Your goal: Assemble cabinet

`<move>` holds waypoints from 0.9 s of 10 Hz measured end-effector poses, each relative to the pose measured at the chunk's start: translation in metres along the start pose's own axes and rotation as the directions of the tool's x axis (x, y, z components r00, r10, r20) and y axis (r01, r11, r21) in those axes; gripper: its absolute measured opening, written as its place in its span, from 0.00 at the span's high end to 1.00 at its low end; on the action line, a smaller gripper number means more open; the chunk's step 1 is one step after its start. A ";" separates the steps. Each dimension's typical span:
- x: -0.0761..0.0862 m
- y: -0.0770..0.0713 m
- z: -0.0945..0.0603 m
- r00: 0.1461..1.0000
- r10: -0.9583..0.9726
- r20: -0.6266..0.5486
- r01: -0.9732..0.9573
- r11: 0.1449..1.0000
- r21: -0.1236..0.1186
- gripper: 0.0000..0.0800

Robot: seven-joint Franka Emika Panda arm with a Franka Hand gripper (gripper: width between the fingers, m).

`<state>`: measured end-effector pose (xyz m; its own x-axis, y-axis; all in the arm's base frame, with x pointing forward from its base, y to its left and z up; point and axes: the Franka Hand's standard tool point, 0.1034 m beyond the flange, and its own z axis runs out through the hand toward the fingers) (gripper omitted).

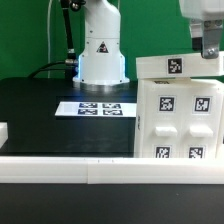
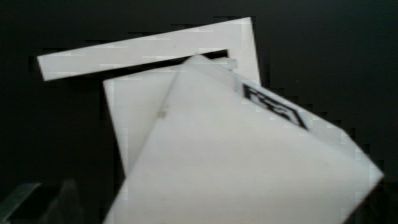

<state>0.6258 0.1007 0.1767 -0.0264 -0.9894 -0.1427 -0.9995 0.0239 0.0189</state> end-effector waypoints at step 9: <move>-0.003 -0.013 -0.013 0.426 -0.905 0.003 0.905 0.426 -0.003 0.00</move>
Offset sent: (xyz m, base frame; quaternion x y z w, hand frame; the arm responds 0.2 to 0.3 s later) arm 0.0118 0.0074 0.0143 -0.0068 -0.0354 -0.3354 0.9414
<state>0.6389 0.1012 0.1902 0.8929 -0.4430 -0.0804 -0.4498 -0.8852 -0.1184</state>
